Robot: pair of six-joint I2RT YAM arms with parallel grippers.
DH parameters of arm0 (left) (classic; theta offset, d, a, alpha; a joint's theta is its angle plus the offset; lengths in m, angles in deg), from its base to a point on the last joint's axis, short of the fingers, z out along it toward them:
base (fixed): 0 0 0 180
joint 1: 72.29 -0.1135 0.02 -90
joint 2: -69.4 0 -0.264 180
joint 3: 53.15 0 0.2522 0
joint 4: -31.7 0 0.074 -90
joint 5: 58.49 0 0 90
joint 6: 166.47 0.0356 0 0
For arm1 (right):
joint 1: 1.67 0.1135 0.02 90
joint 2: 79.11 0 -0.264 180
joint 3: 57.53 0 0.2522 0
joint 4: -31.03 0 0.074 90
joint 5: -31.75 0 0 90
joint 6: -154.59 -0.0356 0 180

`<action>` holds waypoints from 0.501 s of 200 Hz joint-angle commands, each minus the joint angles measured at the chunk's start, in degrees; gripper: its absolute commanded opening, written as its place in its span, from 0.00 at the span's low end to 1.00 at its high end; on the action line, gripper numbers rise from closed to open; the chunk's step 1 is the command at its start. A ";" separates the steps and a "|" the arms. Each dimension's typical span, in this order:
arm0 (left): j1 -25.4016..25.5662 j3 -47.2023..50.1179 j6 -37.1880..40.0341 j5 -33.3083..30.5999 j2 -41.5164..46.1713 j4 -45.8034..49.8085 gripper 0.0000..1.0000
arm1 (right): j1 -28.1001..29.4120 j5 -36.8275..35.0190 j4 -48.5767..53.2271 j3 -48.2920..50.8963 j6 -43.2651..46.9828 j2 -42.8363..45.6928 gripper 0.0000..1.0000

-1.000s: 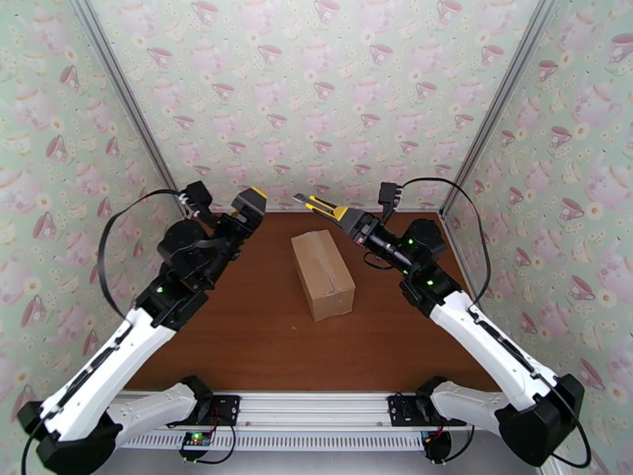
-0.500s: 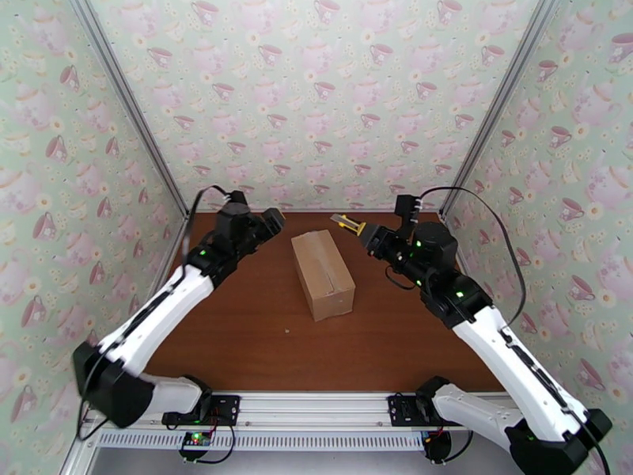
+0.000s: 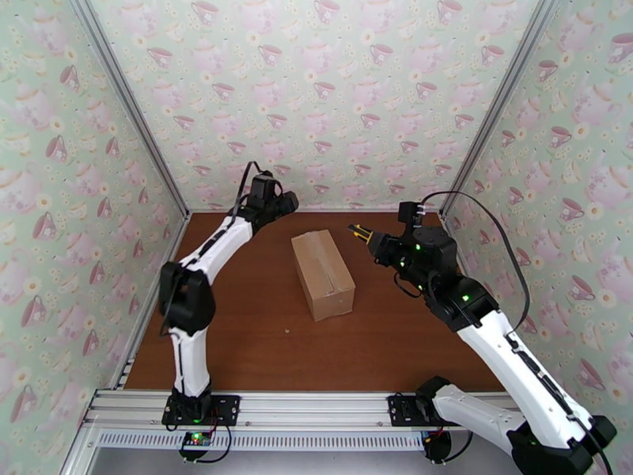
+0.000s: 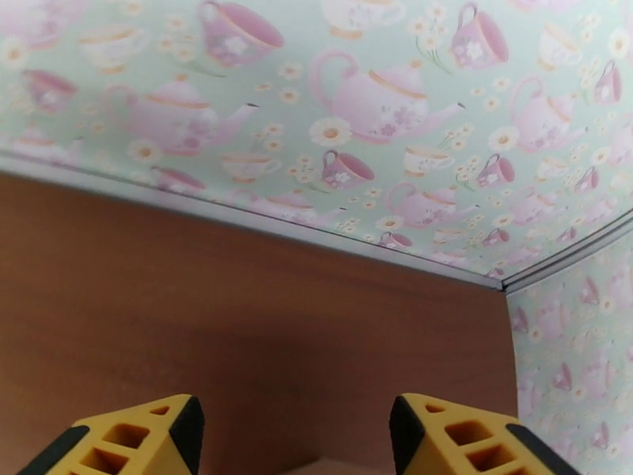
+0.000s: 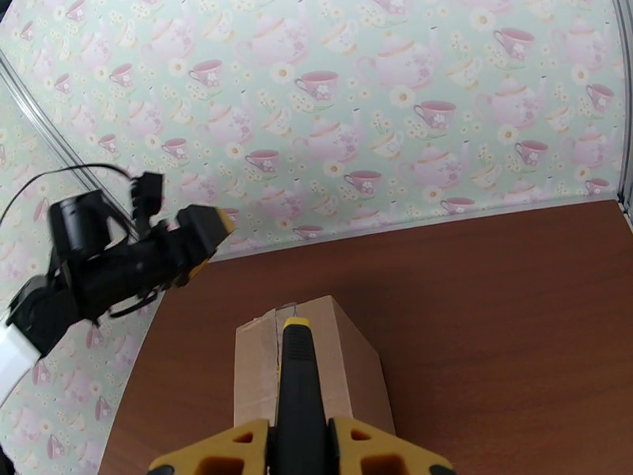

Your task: Unpack the express box

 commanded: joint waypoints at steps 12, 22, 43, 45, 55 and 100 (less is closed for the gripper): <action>-0.07 -4.43 2.64 7.78 -6.45 4.95 0.63 | -0.18 1.32 -1.56 -2.20 1.56 -0.96 0.00; 0.17 -3.34 2.28 8.80 -6.63 4.65 0.61 | -0.18 1.55 -1.85 -2.05 1.47 -1.08 0.00; 1.28 0.98 2.35 9.31 -4.97 3.27 0.61 | -0.16 2.54 -1.81 -2.01 1.38 -1.21 0.00; 1.46 1.47 2.42 9.31 -4.78 3.23 0.61 | -0.16 2.63 -1.80 -2.00 1.36 -1.23 0.00; 2.16 3.54 2.57 9.22 -3.63 2.89 0.61 | -0.16 3.20 -1.56 -1.94 1.43 -1.26 0.00; 4.81 16.02 0.32 9.56 3.25 -2.44 0.61 | 0.23 6.58 0.16 -1.30 1.21 -0.35 0.00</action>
